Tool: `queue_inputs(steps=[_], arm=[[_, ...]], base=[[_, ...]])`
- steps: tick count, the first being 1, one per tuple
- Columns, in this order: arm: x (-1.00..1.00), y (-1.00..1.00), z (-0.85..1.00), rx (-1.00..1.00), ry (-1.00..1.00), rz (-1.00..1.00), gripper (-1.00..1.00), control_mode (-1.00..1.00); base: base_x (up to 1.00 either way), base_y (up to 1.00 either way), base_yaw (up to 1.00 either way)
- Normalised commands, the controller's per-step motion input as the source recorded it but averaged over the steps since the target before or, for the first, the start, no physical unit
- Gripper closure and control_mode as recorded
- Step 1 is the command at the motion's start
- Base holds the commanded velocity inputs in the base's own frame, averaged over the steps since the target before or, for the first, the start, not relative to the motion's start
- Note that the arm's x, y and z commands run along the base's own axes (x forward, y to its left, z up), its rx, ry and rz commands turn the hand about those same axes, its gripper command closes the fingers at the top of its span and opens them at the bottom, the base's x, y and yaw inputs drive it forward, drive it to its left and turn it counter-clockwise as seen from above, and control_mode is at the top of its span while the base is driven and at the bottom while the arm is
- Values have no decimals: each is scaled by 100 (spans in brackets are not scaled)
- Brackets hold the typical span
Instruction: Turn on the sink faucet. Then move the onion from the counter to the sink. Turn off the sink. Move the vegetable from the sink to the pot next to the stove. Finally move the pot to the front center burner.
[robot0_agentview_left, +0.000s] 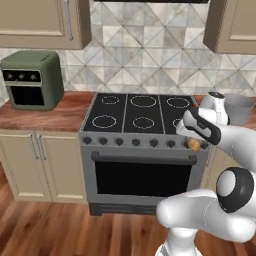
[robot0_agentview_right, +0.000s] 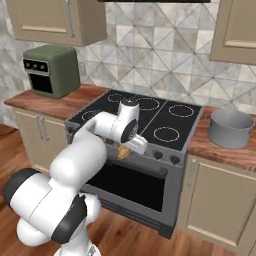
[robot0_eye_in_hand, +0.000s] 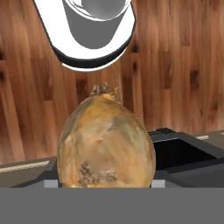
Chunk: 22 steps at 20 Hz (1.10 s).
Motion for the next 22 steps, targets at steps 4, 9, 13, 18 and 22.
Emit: queue_inputs(steps=[4,9,13,18,22], arm=[[0,0,0,0,0,0,100,100],[0,0,0,0,0,0,100,100],[0,0,0,0,0,0,100,100],[0,0,0,0,0,0,100,100],[0,0,0,0,0,0,100,100]], base=[[72,9,-35],[64,38,-18],[69,36,-9],[52,16,-8],[37,0,-12]])
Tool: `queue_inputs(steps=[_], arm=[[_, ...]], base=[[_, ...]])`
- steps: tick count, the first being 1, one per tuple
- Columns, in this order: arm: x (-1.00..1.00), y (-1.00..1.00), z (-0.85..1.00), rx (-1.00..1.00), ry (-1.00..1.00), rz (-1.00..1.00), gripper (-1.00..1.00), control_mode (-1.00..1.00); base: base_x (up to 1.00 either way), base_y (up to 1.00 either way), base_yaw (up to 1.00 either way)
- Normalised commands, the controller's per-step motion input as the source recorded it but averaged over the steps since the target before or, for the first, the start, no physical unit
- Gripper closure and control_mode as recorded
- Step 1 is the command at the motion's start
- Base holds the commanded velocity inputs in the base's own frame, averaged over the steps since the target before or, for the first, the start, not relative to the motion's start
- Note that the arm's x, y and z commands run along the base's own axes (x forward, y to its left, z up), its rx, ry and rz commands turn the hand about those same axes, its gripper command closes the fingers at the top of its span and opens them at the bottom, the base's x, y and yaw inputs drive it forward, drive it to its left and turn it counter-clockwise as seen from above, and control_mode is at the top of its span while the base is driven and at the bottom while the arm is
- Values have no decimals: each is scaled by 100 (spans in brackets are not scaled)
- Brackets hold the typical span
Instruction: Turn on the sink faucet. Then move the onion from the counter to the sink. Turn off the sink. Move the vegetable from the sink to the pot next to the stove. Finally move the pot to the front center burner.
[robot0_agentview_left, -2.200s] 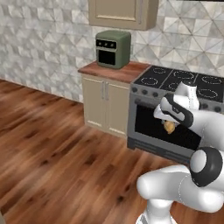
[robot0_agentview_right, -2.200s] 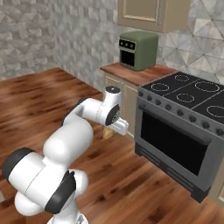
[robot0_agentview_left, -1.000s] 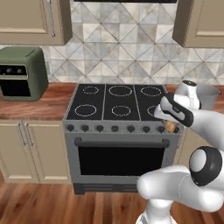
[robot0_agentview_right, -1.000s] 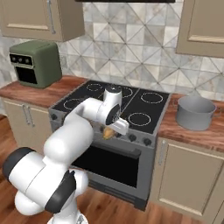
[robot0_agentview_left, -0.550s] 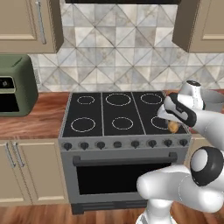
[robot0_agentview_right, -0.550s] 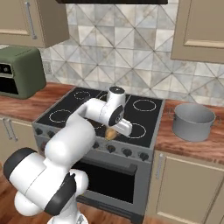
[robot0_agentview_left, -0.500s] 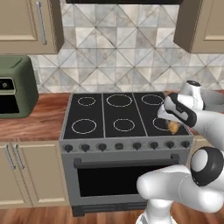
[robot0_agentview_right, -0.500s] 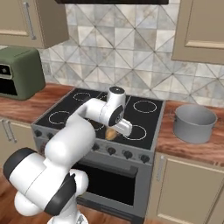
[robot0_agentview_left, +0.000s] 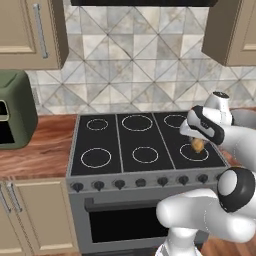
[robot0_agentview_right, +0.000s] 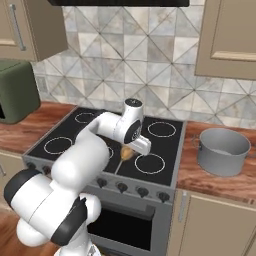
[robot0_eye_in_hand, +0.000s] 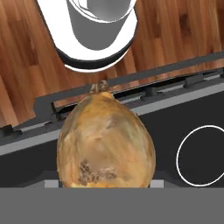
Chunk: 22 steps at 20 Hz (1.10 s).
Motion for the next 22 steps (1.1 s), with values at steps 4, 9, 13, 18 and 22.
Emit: queue_inputs(steps=[4,9,13,18,22], arm=[[0,0,0,0,0,0,100,100],[0,0,0,0,0,0,100,100],[0,0,0,0,0,0,100,100],[0,0,0,0,0,0,100,100],[0,0,0,0,0,0,100,100]], base=[[40,0,-13],[27,-26,-4],[2,-53,0],[8,-40,0],[29,-16,0]])
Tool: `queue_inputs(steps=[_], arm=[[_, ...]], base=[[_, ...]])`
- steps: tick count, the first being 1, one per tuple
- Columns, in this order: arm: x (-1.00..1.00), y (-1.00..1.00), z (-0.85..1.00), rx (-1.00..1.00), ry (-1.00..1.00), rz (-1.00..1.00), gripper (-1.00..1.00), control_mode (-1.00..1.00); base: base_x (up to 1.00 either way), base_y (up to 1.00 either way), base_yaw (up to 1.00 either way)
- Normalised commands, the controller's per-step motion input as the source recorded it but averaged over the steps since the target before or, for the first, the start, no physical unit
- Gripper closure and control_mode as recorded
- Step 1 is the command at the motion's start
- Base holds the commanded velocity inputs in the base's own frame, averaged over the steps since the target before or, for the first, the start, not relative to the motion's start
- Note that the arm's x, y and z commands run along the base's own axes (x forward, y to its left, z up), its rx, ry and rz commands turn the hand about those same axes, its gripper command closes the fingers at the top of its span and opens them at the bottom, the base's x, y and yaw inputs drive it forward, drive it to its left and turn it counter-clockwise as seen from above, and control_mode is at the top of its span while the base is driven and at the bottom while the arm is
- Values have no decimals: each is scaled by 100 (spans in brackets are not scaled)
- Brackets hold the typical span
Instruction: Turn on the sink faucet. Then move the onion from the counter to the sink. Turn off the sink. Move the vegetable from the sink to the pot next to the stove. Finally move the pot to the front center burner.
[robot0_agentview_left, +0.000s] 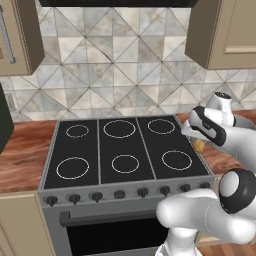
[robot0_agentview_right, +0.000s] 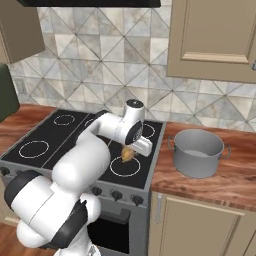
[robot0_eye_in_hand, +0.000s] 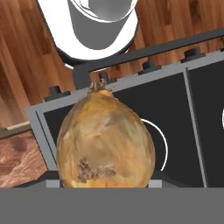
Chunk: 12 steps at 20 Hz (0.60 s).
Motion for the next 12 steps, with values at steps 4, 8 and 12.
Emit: queue_inputs(steps=[4,8,12], arm=[[0,0,0,0,0,0,100,100],[0,0,0,0,0,0,100,100],[0,0,0,0,0,0,100,100]], base=[[34,-1,0],[50,0,0],[14,0,0]])
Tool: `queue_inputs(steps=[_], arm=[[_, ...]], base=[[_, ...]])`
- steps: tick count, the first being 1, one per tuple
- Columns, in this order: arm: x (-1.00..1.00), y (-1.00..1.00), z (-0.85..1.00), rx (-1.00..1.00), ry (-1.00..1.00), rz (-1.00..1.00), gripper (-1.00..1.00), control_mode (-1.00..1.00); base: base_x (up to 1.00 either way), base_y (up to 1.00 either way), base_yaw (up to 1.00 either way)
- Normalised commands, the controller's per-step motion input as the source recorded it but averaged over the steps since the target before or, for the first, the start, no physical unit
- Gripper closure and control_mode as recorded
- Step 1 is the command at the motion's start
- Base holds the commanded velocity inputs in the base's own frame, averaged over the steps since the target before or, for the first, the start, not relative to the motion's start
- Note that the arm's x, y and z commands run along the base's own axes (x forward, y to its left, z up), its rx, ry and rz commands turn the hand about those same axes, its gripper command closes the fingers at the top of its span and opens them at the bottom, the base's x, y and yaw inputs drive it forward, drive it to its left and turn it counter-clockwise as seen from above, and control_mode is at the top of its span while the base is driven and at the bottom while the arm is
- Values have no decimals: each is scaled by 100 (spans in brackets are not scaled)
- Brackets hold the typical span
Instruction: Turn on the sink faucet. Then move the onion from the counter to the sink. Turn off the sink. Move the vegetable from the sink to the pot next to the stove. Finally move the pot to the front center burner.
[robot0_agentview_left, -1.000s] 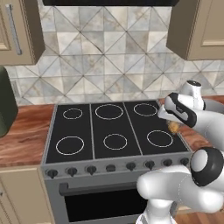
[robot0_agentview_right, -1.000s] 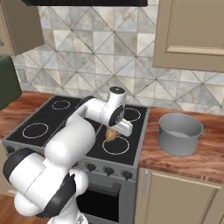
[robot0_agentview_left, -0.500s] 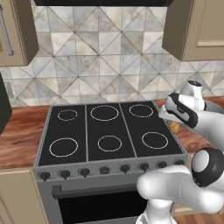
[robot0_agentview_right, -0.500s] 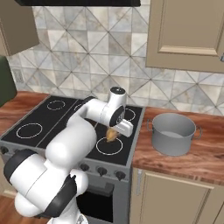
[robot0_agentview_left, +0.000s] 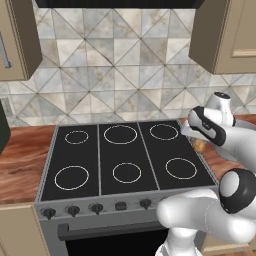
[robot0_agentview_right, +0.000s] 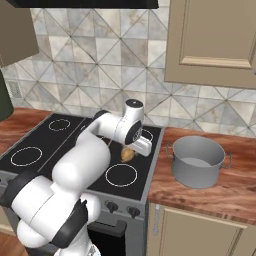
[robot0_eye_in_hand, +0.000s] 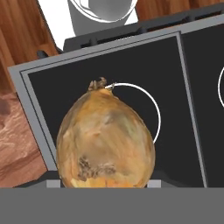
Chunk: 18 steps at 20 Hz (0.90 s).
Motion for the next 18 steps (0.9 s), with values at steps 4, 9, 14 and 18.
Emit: queue_inputs(steps=[4,9,14,18], arm=[[-12,11,0,-3,-1,0,100,-100],[-21,21,5,-7,-1,-2,100,-100],[-11,-1,41,-7,-1,-14,100,-100],[-4,-31,52,-4,0,-19,100,-100]], base=[[0,3,0],[0,0,0],[0,0,0],[0,0,0]])
